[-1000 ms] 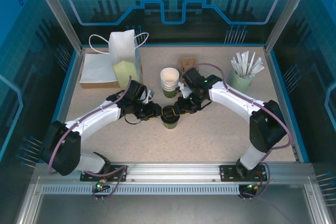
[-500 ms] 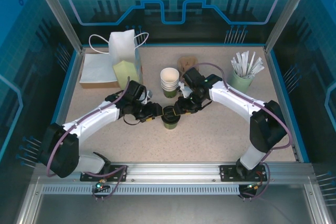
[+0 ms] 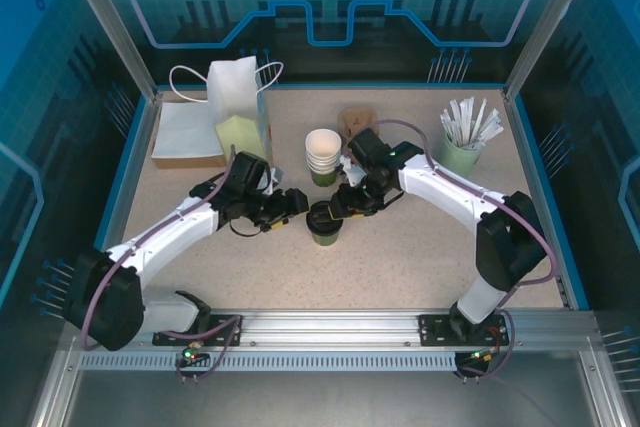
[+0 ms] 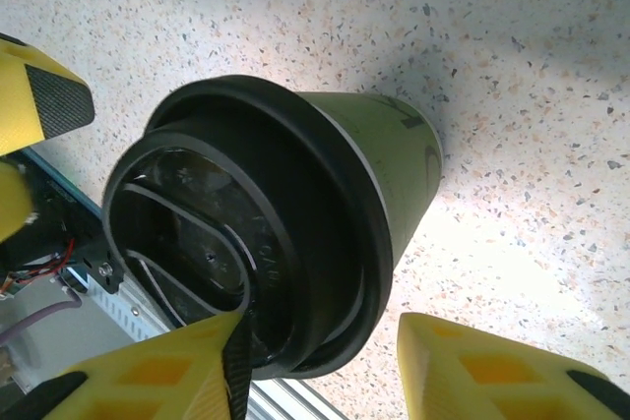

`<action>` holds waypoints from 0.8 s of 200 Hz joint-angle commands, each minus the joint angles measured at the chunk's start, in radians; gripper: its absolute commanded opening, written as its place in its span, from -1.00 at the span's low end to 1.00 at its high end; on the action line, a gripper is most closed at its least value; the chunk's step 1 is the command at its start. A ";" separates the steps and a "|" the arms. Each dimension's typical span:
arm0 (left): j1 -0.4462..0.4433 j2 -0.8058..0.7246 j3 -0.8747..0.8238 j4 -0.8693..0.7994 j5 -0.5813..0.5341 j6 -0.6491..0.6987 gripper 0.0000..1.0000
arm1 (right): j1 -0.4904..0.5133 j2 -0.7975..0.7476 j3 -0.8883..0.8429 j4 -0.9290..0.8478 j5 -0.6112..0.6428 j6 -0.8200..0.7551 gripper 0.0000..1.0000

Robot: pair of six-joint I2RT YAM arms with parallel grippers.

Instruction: Pack the takeout coffee

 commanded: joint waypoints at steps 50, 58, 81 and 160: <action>0.025 -0.102 0.033 0.001 -0.010 -0.042 0.71 | -0.002 -0.092 -0.053 0.039 -0.074 0.047 0.78; 0.027 -0.113 0.035 -0.001 -0.024 -0.046 0.72 | 0.007 -0.087 -0.072 0.056 -0.085 0.063 0.82; 0.036 -0.141 0.042 -0.030 -0.063 -0.047 0.73 | 0.028 -0.051 -0.093 0.092 -0.109 0.096 0.92; 0.057 -0.194 0.085 -0.188 -0.162 0.010 0.75 | 0.066 0.097 0.072 0.124 -0.146 0.063 0.85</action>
